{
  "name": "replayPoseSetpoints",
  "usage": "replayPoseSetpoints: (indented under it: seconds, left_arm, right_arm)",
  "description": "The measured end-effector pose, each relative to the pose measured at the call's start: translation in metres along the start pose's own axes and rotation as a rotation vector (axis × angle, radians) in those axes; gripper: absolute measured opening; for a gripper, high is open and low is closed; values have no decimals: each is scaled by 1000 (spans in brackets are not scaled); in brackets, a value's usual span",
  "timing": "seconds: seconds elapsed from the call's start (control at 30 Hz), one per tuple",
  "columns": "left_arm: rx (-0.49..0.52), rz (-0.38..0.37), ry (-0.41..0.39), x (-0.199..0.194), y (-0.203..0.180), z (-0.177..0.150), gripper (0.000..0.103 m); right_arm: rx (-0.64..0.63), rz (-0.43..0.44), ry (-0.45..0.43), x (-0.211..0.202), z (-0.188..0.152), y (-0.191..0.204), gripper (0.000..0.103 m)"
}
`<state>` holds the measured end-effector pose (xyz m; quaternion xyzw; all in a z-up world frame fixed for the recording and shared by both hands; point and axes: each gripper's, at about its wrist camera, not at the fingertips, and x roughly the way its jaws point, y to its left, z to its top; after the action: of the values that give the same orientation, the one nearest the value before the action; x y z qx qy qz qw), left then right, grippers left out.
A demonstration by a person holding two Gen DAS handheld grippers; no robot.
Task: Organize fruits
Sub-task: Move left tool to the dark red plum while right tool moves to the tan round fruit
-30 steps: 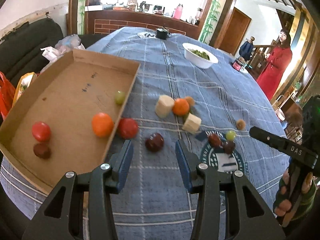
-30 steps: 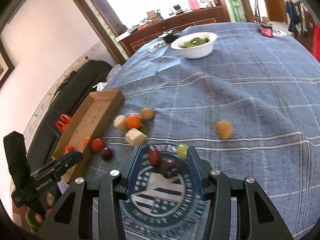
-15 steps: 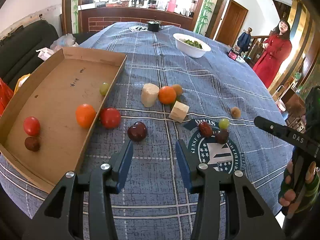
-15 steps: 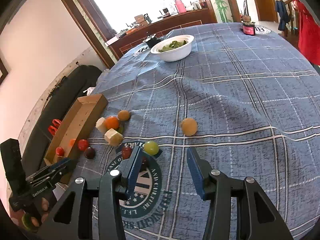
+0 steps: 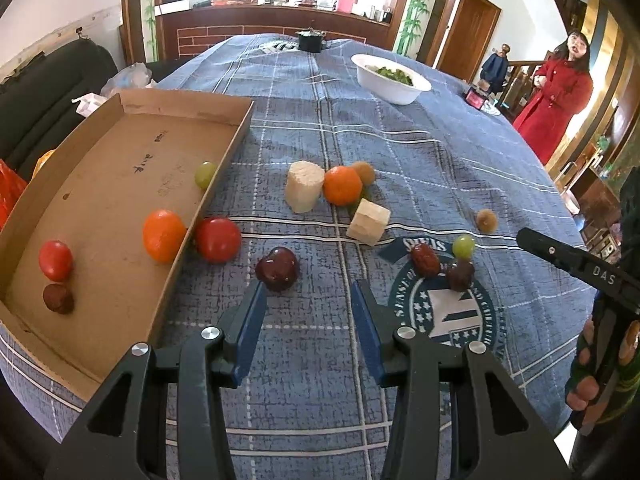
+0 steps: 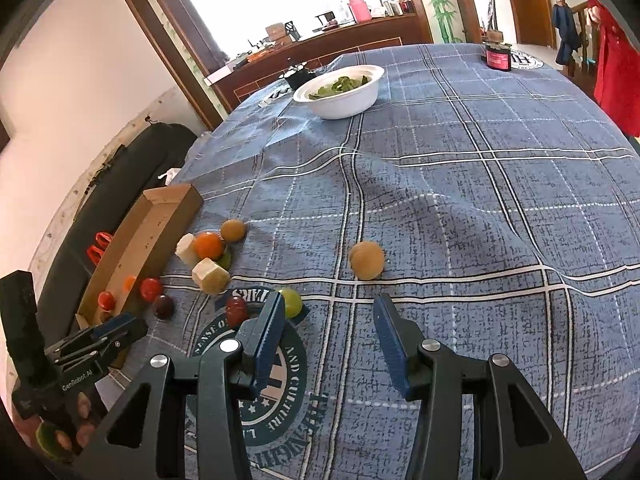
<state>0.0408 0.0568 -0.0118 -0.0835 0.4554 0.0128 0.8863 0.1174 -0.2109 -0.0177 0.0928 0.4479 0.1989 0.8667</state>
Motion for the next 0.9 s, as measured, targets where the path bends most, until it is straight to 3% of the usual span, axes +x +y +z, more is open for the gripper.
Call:
replayPoseSetpoints:
  seconds: [0.63, 0.9]
  left_arm:
    - [6, 52, 37, 30, 1, 16, 42]
    - [101, 195, 35, 47, -8, 17, 42]
  right_arm:
    - [-39, -97, 57, 51, 24, -8, 47]
    - [-73, -123, 63, 68, 27, -6, 46]
